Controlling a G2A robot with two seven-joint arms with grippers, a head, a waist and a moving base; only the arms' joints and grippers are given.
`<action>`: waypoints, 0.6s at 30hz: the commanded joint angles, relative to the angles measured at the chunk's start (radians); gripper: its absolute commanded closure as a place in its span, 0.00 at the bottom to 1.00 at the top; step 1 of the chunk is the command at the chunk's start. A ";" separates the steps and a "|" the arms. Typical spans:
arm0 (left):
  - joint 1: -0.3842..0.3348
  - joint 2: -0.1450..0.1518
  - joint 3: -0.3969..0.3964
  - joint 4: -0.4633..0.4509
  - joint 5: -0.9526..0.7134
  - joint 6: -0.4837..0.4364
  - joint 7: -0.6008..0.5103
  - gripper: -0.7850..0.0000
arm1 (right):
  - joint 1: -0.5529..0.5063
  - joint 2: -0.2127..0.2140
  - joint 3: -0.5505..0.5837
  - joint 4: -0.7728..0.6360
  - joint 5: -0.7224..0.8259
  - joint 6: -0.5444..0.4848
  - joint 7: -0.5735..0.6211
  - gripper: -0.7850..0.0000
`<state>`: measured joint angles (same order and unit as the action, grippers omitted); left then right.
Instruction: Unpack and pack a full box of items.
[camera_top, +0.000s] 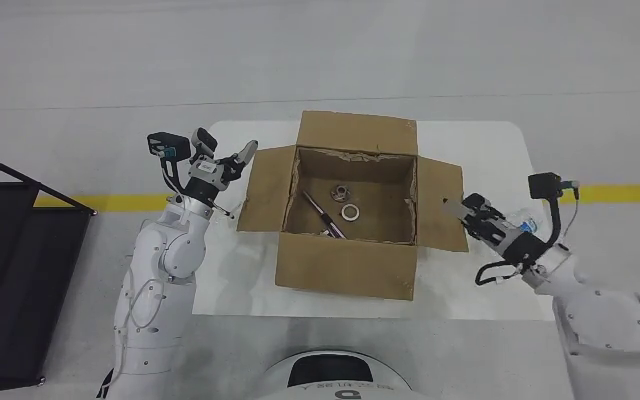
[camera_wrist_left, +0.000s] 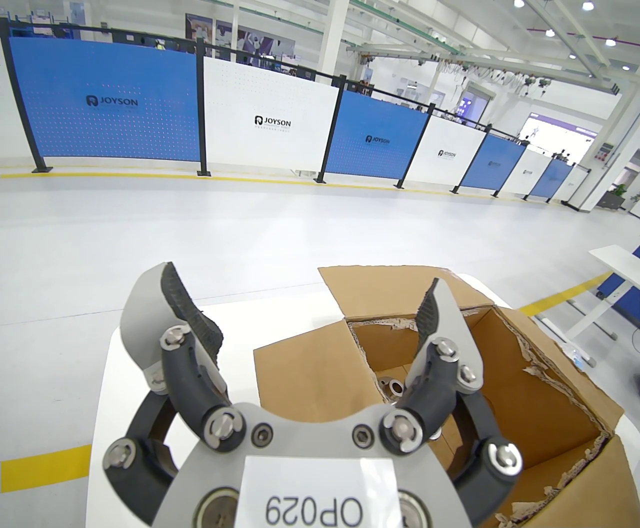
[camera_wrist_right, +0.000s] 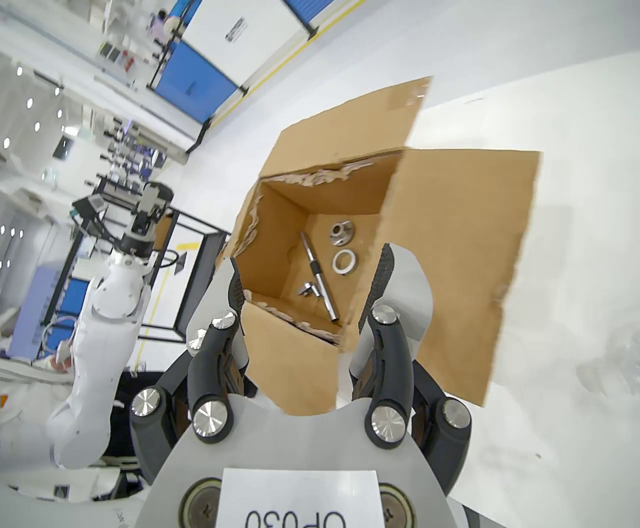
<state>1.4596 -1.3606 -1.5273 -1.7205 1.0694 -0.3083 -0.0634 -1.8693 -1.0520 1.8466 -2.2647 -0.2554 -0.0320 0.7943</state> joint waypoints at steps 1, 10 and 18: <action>0.000 0.000 0.000 0.000 0.000 0.000 0.000 0.00 | 0.107 0.005 -0.098 0.016 -0.047 0.036 0.058 0.36; 0.000 0.000 0.000 0.000 0.000 0.000 0.000 0.00 | 0.394 0.001 -0.408 0.132 -0.207 0.149 0.174 0.00; 0.000 0.000 0.000 0.000 0.000 0.000 0.000 0.00 | 0.396 0.001 -0.439 0.143 -0.251 0.141 0.174 0.00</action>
<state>1.4596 -1.3606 -1.5273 -1.7205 1.0694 -0.3083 -0.0634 -1.4753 -1.0507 1.4299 -2.1282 -0.4708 0.1128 0.9676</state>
